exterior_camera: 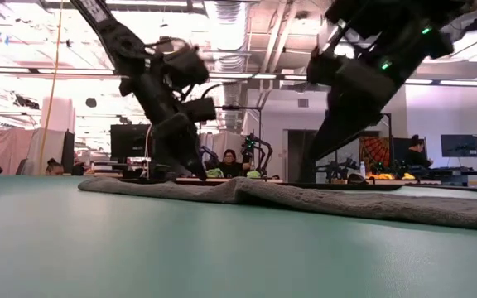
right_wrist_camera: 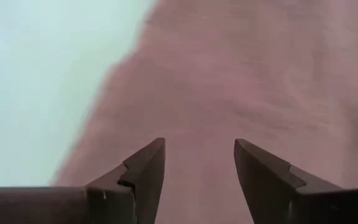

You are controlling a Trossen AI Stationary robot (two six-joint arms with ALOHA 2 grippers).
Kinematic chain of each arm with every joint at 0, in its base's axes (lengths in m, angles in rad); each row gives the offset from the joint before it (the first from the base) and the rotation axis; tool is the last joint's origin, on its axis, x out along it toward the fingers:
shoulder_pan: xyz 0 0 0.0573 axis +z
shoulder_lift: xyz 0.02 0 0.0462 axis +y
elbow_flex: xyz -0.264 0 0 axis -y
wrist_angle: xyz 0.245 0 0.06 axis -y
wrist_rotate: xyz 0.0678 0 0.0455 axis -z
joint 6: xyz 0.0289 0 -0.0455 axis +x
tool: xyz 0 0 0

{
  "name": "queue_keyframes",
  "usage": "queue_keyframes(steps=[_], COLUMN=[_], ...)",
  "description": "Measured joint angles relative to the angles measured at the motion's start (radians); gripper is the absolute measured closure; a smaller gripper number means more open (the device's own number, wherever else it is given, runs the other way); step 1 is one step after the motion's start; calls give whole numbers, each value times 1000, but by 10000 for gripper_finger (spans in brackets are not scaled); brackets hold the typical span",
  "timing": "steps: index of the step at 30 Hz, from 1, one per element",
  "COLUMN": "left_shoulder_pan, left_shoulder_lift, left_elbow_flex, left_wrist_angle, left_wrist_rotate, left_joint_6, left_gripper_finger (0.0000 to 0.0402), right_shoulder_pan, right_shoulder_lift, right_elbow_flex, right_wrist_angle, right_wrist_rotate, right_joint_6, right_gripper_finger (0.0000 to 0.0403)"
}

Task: Roll towel into tight, uniform cylinder
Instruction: Roll the gray towel

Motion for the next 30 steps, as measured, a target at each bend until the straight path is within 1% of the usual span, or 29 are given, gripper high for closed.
queue_keyframes(steps=[3, 6, 10, 12, 15, 21, 24, 30], left_shoulder_pan=[-95, -150, -168, -165, -159, -133, -120, -120], left_shoulder_lift=[-1, -1, -6, -12, -12, -17, -19, -19], left_elbow_flex=[-26, -51, -106, -138, -197, -327, -344, -345], left_wrist_angle=[26, 34, 92, 130, 178, 341, 343, 326], left_wrist_rotate=[-66, -96, -137, -159, -199, -260, -266, -266], left_joint_6=[-14, -38, -99, -129, -169, -250, -276, -245], left_gripper_finger=[345, 345, 345, 345, 345, 345, 345, 345], right_shoulder_pan=[75, 133, 171, 170, 167, 161, 153, 172], right_shoulder_lift=[0, 0, 0, 0, 0, 0, 0, 20], right_elbow_flex=[0, 0, 0, 0, 0, 0, 0, 1], right_wrist_angle=[33, 69, 93, 94, 94, 114, 132, 114], right_wrist_rotate=[44, 114, 203, 221, 226, 227, 227, 228], right_joint_6=[2, 2, 27, 33, 34, 35, 52, 211], right_gripper_finger=[184, 184, 184, 184, 184, 184, 184, 184])
